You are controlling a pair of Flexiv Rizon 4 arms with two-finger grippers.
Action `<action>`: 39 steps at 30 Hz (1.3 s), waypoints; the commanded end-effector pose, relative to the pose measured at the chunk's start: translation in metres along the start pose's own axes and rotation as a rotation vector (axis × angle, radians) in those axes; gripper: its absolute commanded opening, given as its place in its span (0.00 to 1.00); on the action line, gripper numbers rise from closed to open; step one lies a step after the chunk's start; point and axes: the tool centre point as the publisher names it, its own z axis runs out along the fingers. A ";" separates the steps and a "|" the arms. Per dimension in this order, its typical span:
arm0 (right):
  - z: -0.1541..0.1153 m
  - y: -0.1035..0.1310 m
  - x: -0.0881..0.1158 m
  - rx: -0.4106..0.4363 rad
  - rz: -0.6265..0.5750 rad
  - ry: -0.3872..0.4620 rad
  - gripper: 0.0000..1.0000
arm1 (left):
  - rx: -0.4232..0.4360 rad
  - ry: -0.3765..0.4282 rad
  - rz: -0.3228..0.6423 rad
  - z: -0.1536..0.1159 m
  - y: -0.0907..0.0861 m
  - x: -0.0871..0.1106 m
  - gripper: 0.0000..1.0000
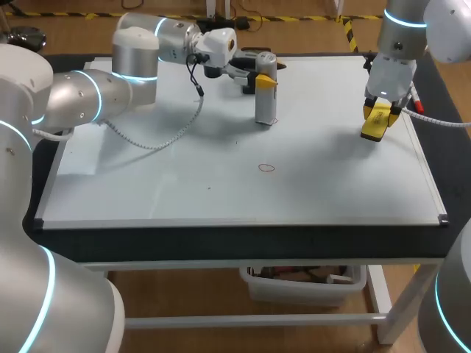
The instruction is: Pick up the inspection probe, press it on each red-marked spot on the whiteboard one by one, put down the probe, pick up the eraser, and wipe off all the red marks.
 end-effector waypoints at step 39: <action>-0.001 -0.001 0.000 0.001 -0.002 0.002 0.00 | -0.027 0.143 -0.012 0.007 0.012 -0.010 0.00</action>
